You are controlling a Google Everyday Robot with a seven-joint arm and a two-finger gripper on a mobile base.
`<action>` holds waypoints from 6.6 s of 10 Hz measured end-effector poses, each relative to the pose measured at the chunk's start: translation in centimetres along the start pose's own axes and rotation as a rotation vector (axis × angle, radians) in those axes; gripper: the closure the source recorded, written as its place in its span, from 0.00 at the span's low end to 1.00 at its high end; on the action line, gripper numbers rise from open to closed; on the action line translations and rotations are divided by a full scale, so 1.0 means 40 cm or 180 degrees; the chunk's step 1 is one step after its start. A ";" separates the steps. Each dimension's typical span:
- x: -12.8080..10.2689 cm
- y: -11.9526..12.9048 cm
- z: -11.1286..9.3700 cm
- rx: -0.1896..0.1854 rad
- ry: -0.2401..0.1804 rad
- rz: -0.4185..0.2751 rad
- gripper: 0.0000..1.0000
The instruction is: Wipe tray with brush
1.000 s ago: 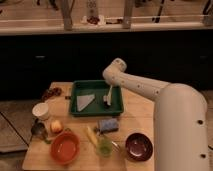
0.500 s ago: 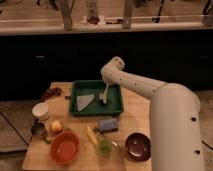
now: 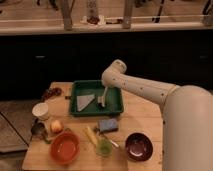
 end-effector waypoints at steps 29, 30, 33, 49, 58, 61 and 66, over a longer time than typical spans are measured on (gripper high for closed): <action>0.002 0.080 0.004 -0.0306 0.0067 0.0021 0.95; 0.002 0.080 0.004 -0.0306 0.0067 0.0021 0.95; 0.002 0.080 0.004 -0.0306 0.0067 0.0021 0.95; 0.002 0.080 0.004 -0.0305 0.0067 0.0021 0.95; 0.002 0.080 0.004 -0.0305 0.0067 0.0021 0.95; 0.002 0.080 0.004 -0.0305 0.0067 0.0021 0.95; 0.002 0.080 0.004 -0.0305 0.0066 0.0021 0.95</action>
